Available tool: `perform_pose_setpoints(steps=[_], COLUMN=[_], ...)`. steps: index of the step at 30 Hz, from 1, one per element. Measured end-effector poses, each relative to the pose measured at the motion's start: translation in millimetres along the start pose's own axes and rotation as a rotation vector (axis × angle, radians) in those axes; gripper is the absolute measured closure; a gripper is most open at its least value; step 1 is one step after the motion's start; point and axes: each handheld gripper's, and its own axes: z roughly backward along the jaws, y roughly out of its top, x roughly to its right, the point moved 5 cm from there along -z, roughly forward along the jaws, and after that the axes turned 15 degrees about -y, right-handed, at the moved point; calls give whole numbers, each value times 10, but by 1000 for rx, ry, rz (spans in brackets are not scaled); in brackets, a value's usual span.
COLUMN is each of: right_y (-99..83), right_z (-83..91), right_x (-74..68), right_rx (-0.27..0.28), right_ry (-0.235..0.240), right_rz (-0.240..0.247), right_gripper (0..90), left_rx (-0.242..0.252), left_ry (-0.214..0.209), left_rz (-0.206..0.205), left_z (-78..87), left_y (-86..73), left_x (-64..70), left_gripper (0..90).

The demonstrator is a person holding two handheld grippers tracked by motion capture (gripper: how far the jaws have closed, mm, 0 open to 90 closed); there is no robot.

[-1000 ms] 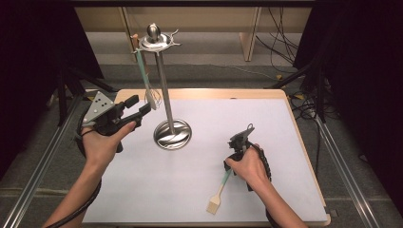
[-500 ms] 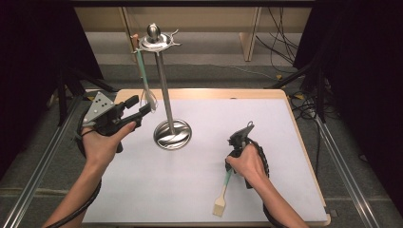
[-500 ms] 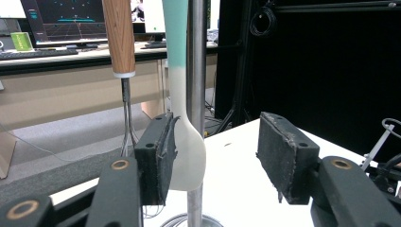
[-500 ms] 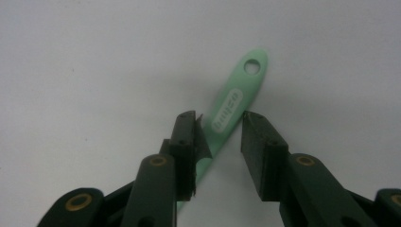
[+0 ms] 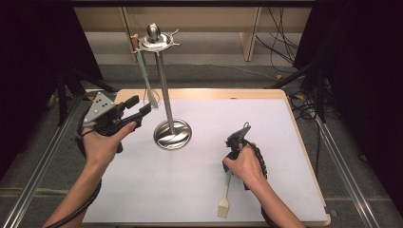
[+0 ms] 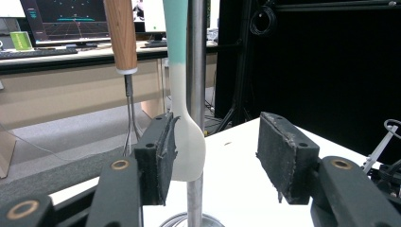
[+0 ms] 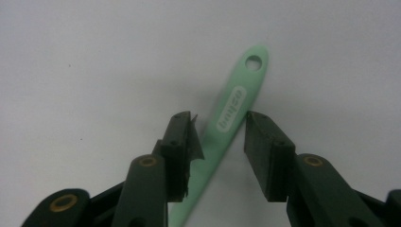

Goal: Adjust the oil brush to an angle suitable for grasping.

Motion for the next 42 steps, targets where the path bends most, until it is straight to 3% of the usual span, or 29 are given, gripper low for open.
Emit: perform_pose_setpoints(steps=[1, 2, 3, 4, 5, 7, 9, 11, 13, 15, 20, 23, 25, 26, 28, 29, 31, 32, 34, 35, 36, 38, 42], right_y=[-1, -21, -14, -17, -17, -17, -14, -13, -8, -13, -16, -11, -6, -37, -24, -41, -57, -42, -74, -59, -59, -74, -84], right_z=[3, 48, 40, 44, 34, 34, 26, 32, 33, 36, 61, 123, 144, 215, 227, 261, 297, 304, 370, 401, 418, 473, 553], right_x=[-5, -44, -41, -54, -43, -50, -20, -31, -15, -26, 7, 15, 41, 4, 43, 40, 56, 50, 12, 42, 26, 18, 22], right_rx=[-6, -74, -60, -68, -58, -52, -39, -51, -50, -50, -19, 33, 102, 83, 203, 213, 289, 367, 374, 420, 439, 465, 549], right_ry=[-15, -11, -26, -35, -32, -64, -59, -55, -50, -53, -21, 9, 28, 62, 86, 91, 110, 125, 154, 163, 207, 220, 236], right_rz=[1, -40, -19, -34, -3, -6, 40, 7, 37, 11, 26, 19, 31, -3, 45, 33, 78, 99, 79, 131, 127, 110, 125], right_gripper=[653, 654, 659, 669, 689, 763, 768, 769, 770, 770, 771, 770, 771, 771, 771, 771, 771, 771, 771, 771, 771, 771, 772], left_rx=[-1, 0, -1, 0, 0, -2, -4, -4, -5, -5, -5, -9, -15, -14, -21, -25, -30, -33, -36, -37, -40, -43, -48], left_ry=[0, 1, 0, 0, 1, 1, 1, 0, 0, 1, -1, -9, -12, -16, -22, -24, -35, -39, -48, -49, -53, -58, -71], left_rz=[1, 5, 3, 2, 2, 4, 3, 5, 3, -2, 5, 3, 0, 4, 0, 0, 3, 0, -3, -3, -8, -4, -5], left_z=[-1, -2, -1, 0, 0, 1, 0, -4, -3, 0, -11, -25, -36, -46, -62, -72, -94, -98, -113, -117, -123, -136, -164], left_y=[-2, -4, -3, -3, -3, -9, -13, -15, -12, -9, -20, -30, -39, -44, -55, -61, -74, -76, -80, -83, -86, -100, -124], left_x=[0, 2, 1, 0, -1, -3, -8, -6, -4, -9, 4, 14, 25, 34, 43, 50, 73, 78, 94, 99, 103, 117, 130], left_gripper=[463, 463, 463, 463, 463, 463, 463, 463, 463, 464, 463, 464, 465, 465, 467, 467, 467, 467, 467, 467, 466, 465, 466])
